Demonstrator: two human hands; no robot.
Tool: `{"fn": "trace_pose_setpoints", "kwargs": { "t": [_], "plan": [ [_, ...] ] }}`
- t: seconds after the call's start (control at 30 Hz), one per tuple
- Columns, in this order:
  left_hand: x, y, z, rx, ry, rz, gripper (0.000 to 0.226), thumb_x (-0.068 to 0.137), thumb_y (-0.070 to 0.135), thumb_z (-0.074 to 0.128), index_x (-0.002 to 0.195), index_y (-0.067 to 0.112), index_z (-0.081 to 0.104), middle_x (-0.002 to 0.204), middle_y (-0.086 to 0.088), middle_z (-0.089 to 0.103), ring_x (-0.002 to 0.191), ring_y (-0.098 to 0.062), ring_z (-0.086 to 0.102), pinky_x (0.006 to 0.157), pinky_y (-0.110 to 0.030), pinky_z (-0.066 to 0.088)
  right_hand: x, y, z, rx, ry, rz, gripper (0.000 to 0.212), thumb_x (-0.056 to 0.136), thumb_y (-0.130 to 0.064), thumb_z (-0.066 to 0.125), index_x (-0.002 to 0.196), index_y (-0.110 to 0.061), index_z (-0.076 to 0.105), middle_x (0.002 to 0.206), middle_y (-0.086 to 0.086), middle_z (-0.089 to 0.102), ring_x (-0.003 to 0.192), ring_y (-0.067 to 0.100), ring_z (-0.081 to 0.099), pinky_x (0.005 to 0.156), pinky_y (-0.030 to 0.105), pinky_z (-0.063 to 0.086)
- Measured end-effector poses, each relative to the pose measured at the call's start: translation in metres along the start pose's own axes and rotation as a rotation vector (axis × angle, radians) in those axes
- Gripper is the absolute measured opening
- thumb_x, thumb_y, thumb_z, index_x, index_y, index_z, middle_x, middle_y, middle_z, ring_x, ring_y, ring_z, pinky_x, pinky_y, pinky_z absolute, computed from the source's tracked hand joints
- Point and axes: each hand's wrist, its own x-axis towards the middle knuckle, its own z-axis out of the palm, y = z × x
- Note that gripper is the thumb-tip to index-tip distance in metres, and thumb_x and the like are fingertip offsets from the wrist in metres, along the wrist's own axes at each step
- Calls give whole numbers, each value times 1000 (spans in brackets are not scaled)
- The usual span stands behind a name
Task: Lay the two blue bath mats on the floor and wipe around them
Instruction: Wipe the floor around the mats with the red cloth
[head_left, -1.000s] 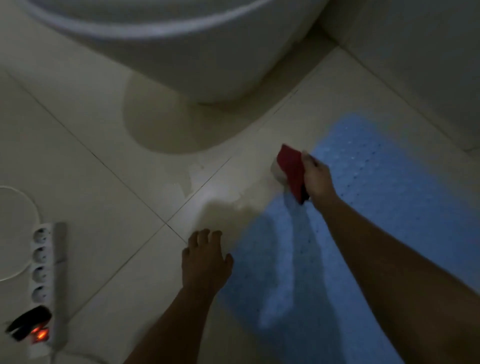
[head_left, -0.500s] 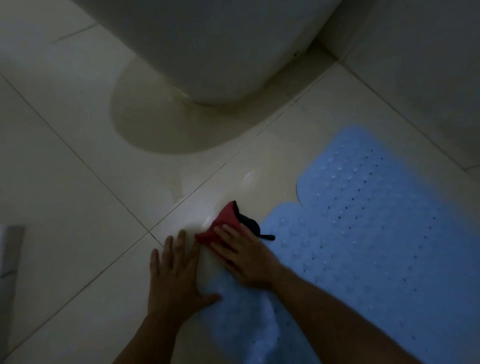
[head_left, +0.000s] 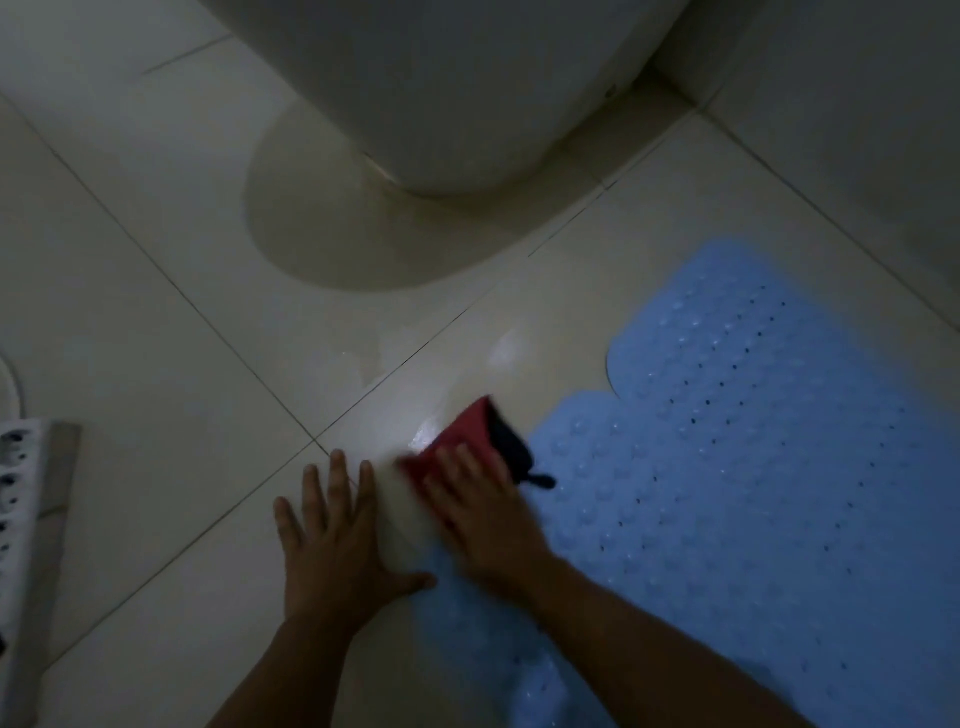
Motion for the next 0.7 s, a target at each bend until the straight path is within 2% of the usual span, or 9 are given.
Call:
{"fn": "trace_pose_setpoints", "kwargs": {
  "t": [0.1,0.2,0.27,0.37,0.43,0.5,0.57,0.63,0.7],
  "plan": [
    [1,3,-1,-4,-30,-19,156,44,110,41,161,8,29,172,-19,9,156,-49,9,115,-77,16,-25,3,-5,-81,-107,-244,56,99,-40,45,151,-20,47,166,11,33,155,33,26,122,66,21],
    [1,5,-2,-12,-39,-29,159,39,108,44,161,8,29,172,-19,8,156,-49,8,115,-77,16,-20,53,-29,-242,-167,-277,56,92,-42,52,146,-26,51,162,7,41,151,30,35,120,68,22],
    [2,7,-3,-13,-51,-38,162,35,108,44,162,9,28,172,-19,8,156,-48,7,116,-76,14,-9,88,-48,-226,-156,-154,53,90,-39,55,142,-25,55,158,7,45,148,29,39,121,66,20],
    [3,7,-2,-1,-55,-48,163,33,108,44,162,9,28,172,-19,10,156,-49,10,115,-77,16,1,110,-67,-131,-67,190,52,96,-38,41,142,-21,59,154,11,51,146,30,43,122,65,18],
    [3,6,0,8,-52,-52,163,33,109,44,161,9,29,171,-19,12,155,-49,12,114,-77,17,13,97,-66,-54,18,419,52,100,-36,38,147,-20,54,158,11,47,150,30,37,123,63,20],
    [2,3,2,11,-54,-52,163,32,109,42,160,8,31,171,-20,14,155,-49,14,114,-77,17,23,63,-50,-21,60,473,52,97,-32,48,146,-16,55,156,14,48,147,35,41,118,65,29],
    [3,2,4,7,-48,-38,162,32,108,43,159,7,35,170,-20,17,154,-50,17,112,-77,19,18,29,-29,-11,44,240,52,94,-30,49,141,-12,58,152,18,52,143,41,46,114,71,32],
    [3,2,4,3,-49,-20,161,29,106,47,157,7,38,169,-20,21,152,-50,21,109,-78,22,2,17,-24,-11,-67,-61,53,95,-34,45,144,-13,53,157,15,46,147,36,41,117,68,24],
    [6,4,1,-1,-47,28,162,24,102,54,156,11,39,168,-21,22,150,-51,24,107,-77,24,-6,39,-35,-89,-92,-156,54,94,-37,45,144,-18,52,158,10,46,147,29,42,119,65,24]
  ]
}}
